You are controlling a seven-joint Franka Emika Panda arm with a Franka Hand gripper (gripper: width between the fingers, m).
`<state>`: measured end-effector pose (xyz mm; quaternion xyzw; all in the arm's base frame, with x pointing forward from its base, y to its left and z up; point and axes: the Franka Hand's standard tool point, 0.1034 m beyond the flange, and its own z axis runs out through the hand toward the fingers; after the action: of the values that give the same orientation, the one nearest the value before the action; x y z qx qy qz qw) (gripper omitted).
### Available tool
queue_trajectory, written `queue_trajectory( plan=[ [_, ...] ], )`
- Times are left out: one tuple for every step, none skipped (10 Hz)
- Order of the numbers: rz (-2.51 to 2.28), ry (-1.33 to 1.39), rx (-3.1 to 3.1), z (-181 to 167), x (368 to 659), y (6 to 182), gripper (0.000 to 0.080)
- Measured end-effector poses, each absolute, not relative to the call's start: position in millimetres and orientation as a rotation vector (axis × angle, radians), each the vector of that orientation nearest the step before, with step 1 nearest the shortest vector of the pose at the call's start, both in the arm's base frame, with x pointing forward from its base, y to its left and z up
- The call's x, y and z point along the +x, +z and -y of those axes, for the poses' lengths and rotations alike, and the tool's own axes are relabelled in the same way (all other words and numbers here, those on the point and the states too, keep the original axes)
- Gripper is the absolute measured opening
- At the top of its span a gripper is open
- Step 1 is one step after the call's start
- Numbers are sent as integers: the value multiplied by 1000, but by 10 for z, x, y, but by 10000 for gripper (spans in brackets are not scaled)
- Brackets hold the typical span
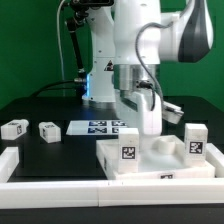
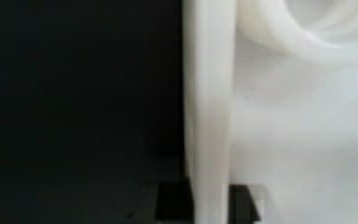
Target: Assemble square table
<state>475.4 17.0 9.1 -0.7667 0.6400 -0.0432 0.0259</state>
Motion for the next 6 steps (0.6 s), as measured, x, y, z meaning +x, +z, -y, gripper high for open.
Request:
queue_trajectory(
  plan=[
    [-1953,-209,-2376,40,4752,105,54],
    [-1852,-231,-2456,157,4751,108,54],
    [-1748,-194,-2537,180,4742,101,54],
    [-1686,-191,-2586,156,4726,80,54],
    [-1634,-191,-2623,153,4722,73,54],
    [-1503,-193,-2708,182,4720,72,54]
  ],
)
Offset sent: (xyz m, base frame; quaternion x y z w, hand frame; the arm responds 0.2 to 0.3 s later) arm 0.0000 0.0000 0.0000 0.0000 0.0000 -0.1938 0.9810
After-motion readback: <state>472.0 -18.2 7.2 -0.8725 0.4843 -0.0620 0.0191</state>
